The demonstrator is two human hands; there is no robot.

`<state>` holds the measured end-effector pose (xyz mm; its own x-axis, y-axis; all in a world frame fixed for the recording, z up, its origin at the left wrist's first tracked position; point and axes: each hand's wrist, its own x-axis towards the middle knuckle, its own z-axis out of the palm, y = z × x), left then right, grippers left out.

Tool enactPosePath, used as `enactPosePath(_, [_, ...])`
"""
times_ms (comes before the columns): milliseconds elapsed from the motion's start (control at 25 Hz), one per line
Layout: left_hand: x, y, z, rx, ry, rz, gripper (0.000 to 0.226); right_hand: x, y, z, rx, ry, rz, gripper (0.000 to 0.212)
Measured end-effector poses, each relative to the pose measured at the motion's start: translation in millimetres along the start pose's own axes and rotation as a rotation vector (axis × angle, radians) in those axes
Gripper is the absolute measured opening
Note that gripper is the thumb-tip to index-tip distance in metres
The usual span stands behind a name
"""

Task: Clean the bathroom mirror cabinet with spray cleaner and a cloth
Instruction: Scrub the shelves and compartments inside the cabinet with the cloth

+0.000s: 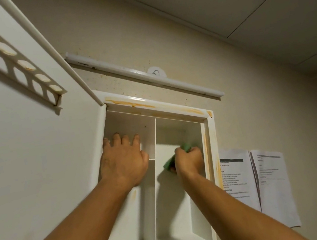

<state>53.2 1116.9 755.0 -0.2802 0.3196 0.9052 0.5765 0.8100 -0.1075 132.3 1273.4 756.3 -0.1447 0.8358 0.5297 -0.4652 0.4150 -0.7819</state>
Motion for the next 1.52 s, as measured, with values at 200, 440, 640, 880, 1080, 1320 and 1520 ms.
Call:
enactPosePath(200, [1.1, 0.3, 3.1, 0.005, 0.004, -0.002, 0.07, 19.4, -29.4, 46.6, 0.168, -0.011, -0.087, 0.031])
enactPosePath(440, [0.1, -1.1, 2.0, 0.034, 0.009, 0.008, 0.065, 49.2, -11.9, 18.8, -1.072, -0.378, -1.263, 0.045])
enactPosePath(640, [-0.5, -1.7, 1.8, 0.019, 0.01, 0.013, 0.064, 60.5, -27.3, 10.0, -1.303, -0.433, -1.326, 0.041])
enactPosePath(880, [1.6, -3.1, 3.0, 0.022, -0.019, 0.015, 0.065, 39.4, -8.9, 17.8, -0.466, -0.146, -0.296, 0.032])
enactPosePath(1080, [2.2, -2.3, 2.7, 0.014, -0.018, 0.009, 0.066, -16.4, 39.7, -0.4, -0.778, -0.442, -0.785, 0.027])
enactPosePath(1320, [0.0, -3.7, -3.8, -0.02, -0.055, 0.027, 0.065, -36.6, 54.3, -59.7, -1.08, -0.934, -0.439, 0.019])
enactPosePath(1520, [-0.3, -3.5, -6.7, -0.015, -0.063, 0.025, 0.066, -1.2, -31.1, -43.1, -0.45, -0.282, -0.574, 0.022])
